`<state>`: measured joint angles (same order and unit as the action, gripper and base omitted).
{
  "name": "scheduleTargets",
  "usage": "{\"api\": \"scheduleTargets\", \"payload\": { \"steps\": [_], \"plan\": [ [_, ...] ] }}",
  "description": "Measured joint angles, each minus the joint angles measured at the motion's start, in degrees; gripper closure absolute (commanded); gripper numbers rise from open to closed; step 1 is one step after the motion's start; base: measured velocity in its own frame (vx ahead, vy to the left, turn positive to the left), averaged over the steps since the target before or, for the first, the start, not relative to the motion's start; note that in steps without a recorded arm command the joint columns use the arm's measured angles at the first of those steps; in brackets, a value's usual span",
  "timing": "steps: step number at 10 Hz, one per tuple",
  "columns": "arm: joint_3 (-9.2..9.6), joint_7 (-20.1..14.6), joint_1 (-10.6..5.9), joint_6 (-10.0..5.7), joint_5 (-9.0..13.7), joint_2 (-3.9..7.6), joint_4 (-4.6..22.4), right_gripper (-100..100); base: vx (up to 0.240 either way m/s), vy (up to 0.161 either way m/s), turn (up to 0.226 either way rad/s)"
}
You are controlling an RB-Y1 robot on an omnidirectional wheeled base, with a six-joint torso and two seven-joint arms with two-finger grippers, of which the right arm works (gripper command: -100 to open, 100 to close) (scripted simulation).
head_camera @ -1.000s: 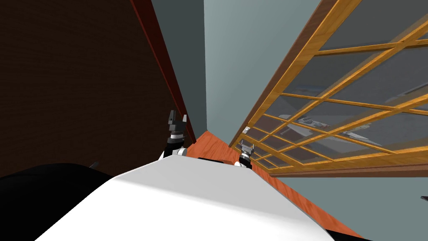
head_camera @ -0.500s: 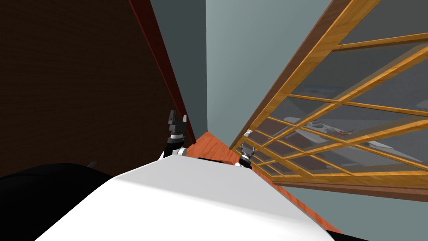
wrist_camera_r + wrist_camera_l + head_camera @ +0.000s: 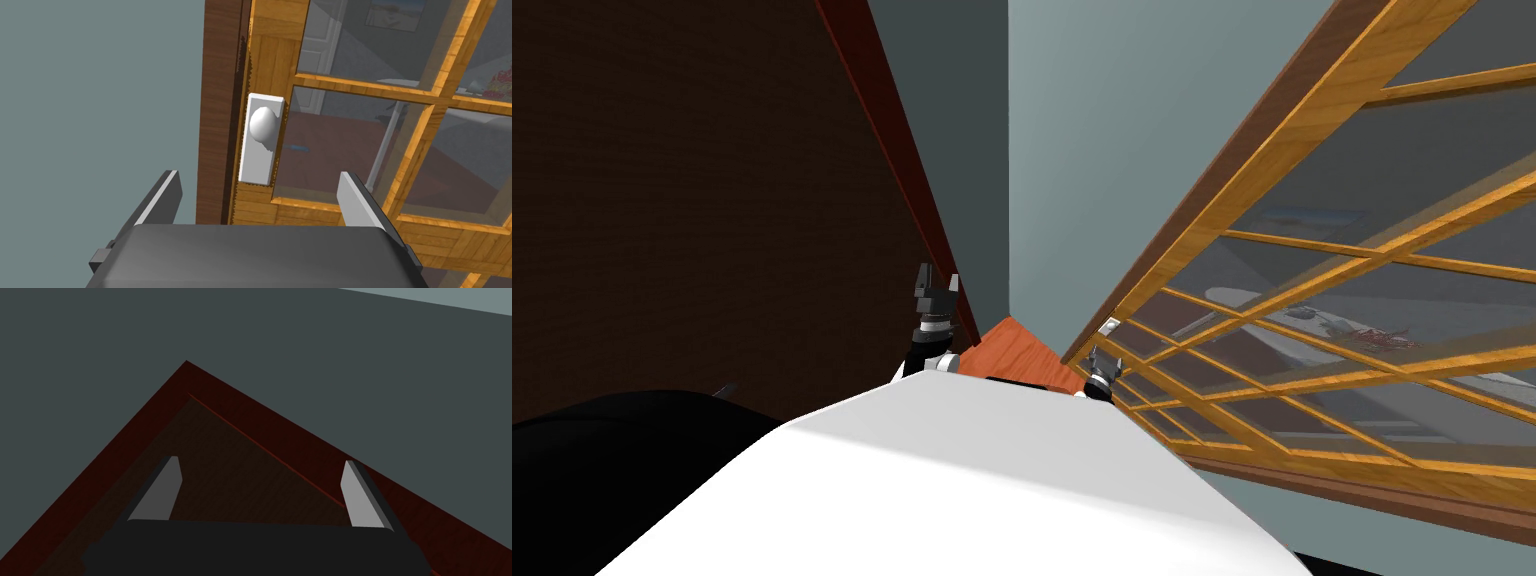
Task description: Pull the door open
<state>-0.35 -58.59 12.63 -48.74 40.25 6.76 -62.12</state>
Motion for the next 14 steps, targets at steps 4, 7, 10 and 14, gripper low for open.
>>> {"api": "scheduleTargets", "payload": {
  "steps": [4,7,10,14],
  "plan": [
    [-0.11,-4.6,-0.87,-1.74,3.1,-0.16,4.8,-100,0.110,-0.084,0.094],
    [-0.18,-7.2,-1.51,-2.67,4.7,-0.05,7.6,-100,0.053,-0.049,0.048],
    [0.00,-9.5,-0.97,-3.08,4.7,1.60,8.7,-100,0.143,-0.002,-0.007],
    [0.42,-14.2,-0.27,-3.89,4.7,5.04,11.2,-100,0.137,0.008,-0.005]
  ]
}}
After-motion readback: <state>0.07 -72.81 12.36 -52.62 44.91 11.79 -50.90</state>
